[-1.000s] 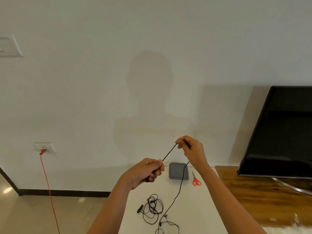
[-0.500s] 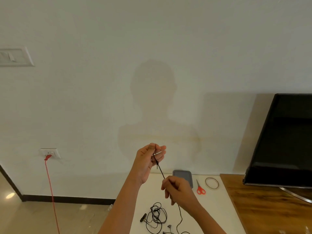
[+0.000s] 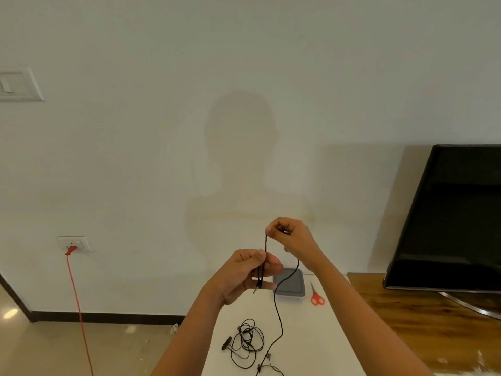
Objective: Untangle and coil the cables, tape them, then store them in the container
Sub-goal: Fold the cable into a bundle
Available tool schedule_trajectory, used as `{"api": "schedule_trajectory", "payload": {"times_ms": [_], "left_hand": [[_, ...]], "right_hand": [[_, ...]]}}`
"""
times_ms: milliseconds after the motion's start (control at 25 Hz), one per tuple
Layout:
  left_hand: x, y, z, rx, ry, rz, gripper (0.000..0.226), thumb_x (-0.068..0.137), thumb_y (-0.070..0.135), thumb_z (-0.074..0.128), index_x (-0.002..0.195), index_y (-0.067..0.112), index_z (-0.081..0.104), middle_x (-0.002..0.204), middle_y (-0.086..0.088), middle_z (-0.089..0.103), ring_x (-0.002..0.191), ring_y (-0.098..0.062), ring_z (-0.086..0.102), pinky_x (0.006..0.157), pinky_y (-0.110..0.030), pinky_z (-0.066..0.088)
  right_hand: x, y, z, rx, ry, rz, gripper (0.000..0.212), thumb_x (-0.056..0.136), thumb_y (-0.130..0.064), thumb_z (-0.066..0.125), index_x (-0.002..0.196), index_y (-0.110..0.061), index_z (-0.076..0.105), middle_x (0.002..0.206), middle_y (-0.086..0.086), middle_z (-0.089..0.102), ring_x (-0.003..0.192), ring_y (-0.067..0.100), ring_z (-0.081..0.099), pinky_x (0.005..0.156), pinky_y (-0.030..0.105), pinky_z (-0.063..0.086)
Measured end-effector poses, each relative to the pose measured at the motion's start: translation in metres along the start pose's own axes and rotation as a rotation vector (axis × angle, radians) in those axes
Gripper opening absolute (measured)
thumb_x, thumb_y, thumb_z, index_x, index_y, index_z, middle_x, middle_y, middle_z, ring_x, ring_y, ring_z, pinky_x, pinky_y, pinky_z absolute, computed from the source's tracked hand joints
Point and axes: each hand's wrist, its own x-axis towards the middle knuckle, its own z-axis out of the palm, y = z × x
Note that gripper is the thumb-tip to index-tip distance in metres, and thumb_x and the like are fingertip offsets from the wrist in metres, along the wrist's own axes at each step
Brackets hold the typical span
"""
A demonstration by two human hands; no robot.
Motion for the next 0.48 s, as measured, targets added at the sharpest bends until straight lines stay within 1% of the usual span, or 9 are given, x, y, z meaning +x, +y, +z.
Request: {"api": "schedule_trajectory", "payload": {"times_ms": [80,160,200,240,320,360,400,480], "left_hand": [[0.000,0.005,0.003,-0.108,-0.008,0.046,0.034,0.097,0.022,0.044,0.087,0.006,0.072,0.098,-0.021,0.072,0.108,-0.033,0.066,0.087,-0.058,0.052],[0.004,0.009,0.002,-0.224,0.041,0.089,0.030,0.091,0.024,0.049,0.084,0.005,0.072,0.102,-0.021,0.072,0.108,-0.032,0.066,0.085,-0.059,0.052],[0.007,0.010,0.000,-0.274,0.073,0.103,0.029,0.089,0.024,0.050,0.084,0.004,0.071,0.106,-0.021,0.071,0.109,-0.031,0.065,0.085,-0.058,0.052],[0.009,0.010,-0.004,-0.302,0.107,0.115,0.028,0.088,0.025,0.051,0.085,0.004,0.070,0.109,-0.021,0.070,0.111,-0.031,0.065,0.086,-0.057,0.053],[0.015,0.006,-0.014,-0.264,0.172,0.130,0.027,0.092,0.024,0.050,0.090,0.005,0.069,0.115,-0.017,0.069,0.116,-0.028,0.062,0.092,-0.054,0.052],[0.017,0.002,-0.018,-0.205,0.200,0.125,0.027,0.095,0.022,0.047,0.092,0.006,0.069,0.116,-0.014,0.070,0.118,-0.026,0.060,0.095,-0.053,0.050],[0.018,-0.003,-0.020,-0.135,0.224,0.113,0.027,0.098,0.020,0.046,0.094,0.007,0.069,0.116,-0.011,0.070,0.120,-0.023,0.059,0.097,-0.050,0.049],[0.019,-0.011,-0.021,-0.010,0.237,0.068,0.027,0.099,0.018,0.046,0.098,0.007,0.070,0.115,-0.008,0.071,0.120,-0.018,0.059,0.096,-0.044,0.049]], "right_hand": [[-0.001,0.023,0.008,0.115,-0.044,0.115,0.018,0.087,-0.026,0.065,0.079,-0.010,0.070,0.059,-0.001,0.054,0.047,0.007,0.043,0.042,0.017,0.036],[-0.019,0.041,0.024,0.234,-0.065,0.233,0.021,0.093,-0.016,0.056,0.078,-0.008,0.068,0.056,0.001,0.049,0.045,0.011,0.038,0.041,0.019,0.035],[-0.033,0.047,0.033,0.249,-0.084,0.272,0.025,0.095,-0.016,0.053,0.076,-0.009,0.068,0.055,0.001,0.049,0.044,0.010,0.039,0.042,0.020,0.038],[-0.049,0.051,0.040,0.247,-0.111,0.297,0.028,0.096,-0.021,0.052,0.075,-0.010,0.068,0.055,0.001,0.050,0.043,0.009,0.041,0.045,0.022,0.044],[-0.079,0.052,0.050,0.232,-0.174,0.316,0.033,0.095,-0.032,0.054,0.075,-0.010,0.067,0.053,0.000,0.053,0.043,0.010,0.047,0.056,0.032,0.056],[-0.089,0.050,0.050,0.212,-0.189,0.313,0.033,0.094,-0.033,0.054,0.075,-0.009,0.067,0.054,0.001,0.055,0.044,0.011,0.049,0.062,0.037,0.059],[-0.093,0.044,0.048,0.182,-0.186,0.305,0.031,0.094,-0.030,0.055,0.076,-0.009,0.068,0.055,0.002,0.056,0.045,0.012,0.051,0.065,0.040,0.060],[-0.091,0.027,0.037,0.120,-0.158,0.285,0.024,0.092,-0.022,0.057,0.075,-0.009,0.068,0.056,0.002,0.059,0.045,0.012,0.054,0.064,0.038,0.060]]}}
